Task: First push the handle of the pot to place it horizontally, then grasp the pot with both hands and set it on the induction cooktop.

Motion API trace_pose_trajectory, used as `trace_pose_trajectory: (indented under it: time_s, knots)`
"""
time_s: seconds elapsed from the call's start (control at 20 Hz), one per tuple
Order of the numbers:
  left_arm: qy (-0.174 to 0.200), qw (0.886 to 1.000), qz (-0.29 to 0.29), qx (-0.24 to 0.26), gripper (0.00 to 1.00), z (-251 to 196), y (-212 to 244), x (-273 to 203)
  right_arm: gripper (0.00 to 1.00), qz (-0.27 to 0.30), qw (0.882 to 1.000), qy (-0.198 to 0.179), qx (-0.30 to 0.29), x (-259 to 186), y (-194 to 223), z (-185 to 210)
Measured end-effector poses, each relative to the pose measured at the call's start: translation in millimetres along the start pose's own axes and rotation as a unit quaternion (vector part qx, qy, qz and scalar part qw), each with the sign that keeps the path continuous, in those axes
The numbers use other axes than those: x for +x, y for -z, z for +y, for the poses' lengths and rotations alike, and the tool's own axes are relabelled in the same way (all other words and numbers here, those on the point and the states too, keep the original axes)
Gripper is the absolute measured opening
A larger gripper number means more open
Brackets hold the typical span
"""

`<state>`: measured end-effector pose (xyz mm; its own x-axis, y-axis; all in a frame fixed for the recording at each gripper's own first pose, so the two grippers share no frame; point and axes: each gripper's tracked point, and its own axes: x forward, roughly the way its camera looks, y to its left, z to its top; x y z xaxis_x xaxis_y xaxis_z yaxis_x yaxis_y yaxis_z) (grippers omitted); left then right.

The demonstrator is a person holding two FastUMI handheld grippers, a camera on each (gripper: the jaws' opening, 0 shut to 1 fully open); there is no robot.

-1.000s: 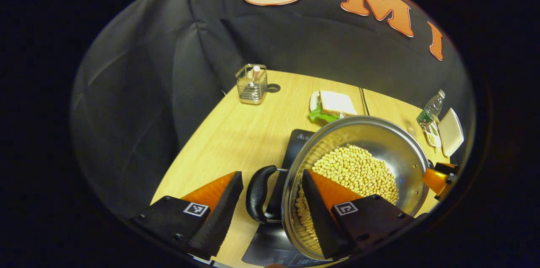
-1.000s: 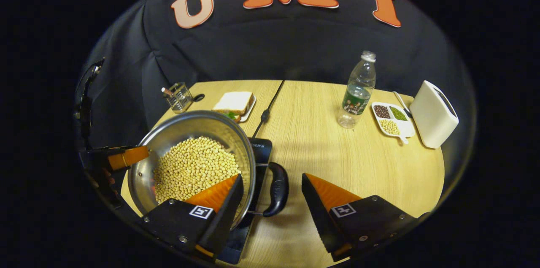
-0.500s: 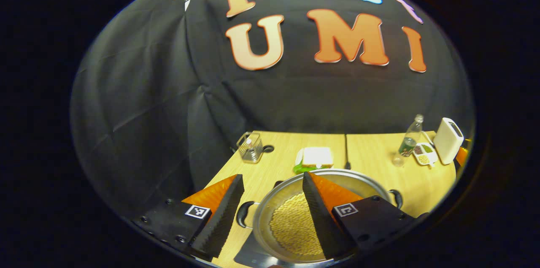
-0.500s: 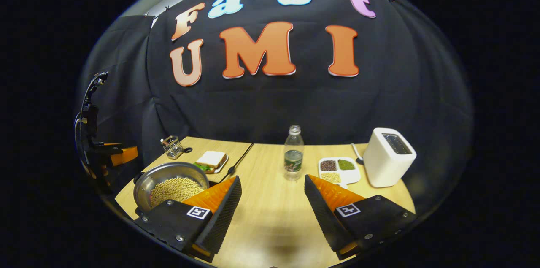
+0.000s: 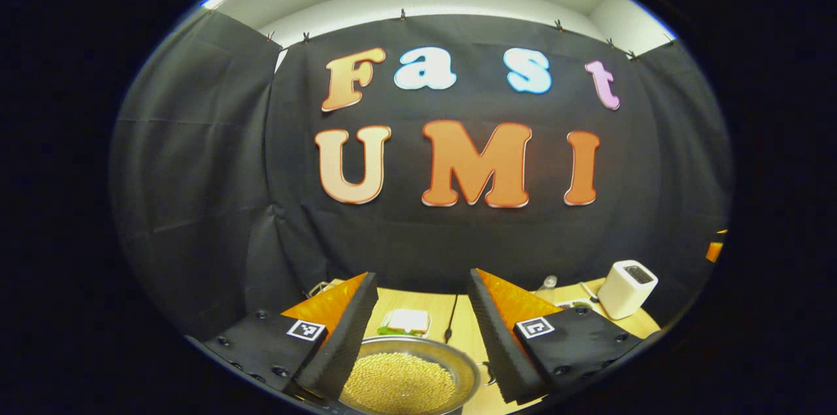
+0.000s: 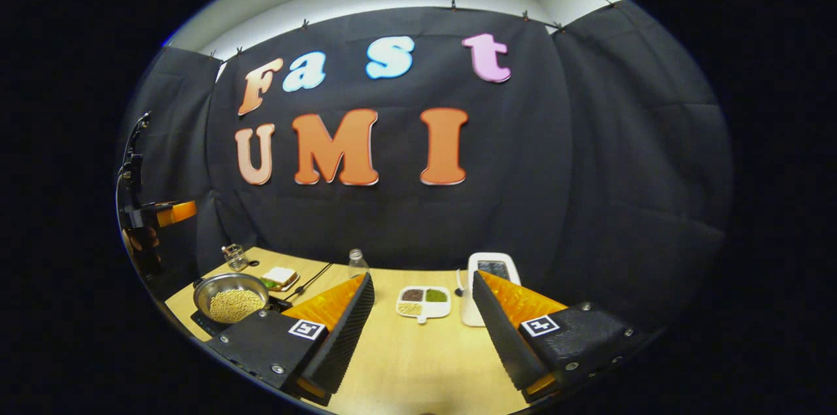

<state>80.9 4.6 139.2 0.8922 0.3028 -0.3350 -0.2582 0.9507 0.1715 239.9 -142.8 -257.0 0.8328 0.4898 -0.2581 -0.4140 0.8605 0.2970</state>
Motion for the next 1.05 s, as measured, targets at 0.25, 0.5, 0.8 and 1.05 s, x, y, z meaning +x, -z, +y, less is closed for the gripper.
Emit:
trace_pose_trajectory:
  time_s: [0.25, 0.5, 0.8, 1.05]
  knots:
    - [0.047, 0.995, -0.074, -0.043, 0.92, -30.3, -82.2, -13.0, 0.93, -0.055, 0.996, 0.062, -0.043, -49.4, -77.2, -63.7]
    - [0.071, 0.985, -0.143, -0.063, 0.92, -42.7, -156.6, -22.8, 0.89, -0.116, 0.986, 0.089, -0.086, -76.9, -153.6, -61.0]
    - [0.074, 0.974, -0.204, -0.072, 0.92, -46.6, -204.8, -37.1, 0.93, -0.175, 0.977, 0.087, -0.085, -92.9, -218.0, -49.4]
    - [0.054, 0.969, -0.229, -0.077, 0.90, -41.6, -216.0, -42.8, 0.97, -0.206, 0.973, 0.070, -0.081, -89.4, -249.7, -28.4]
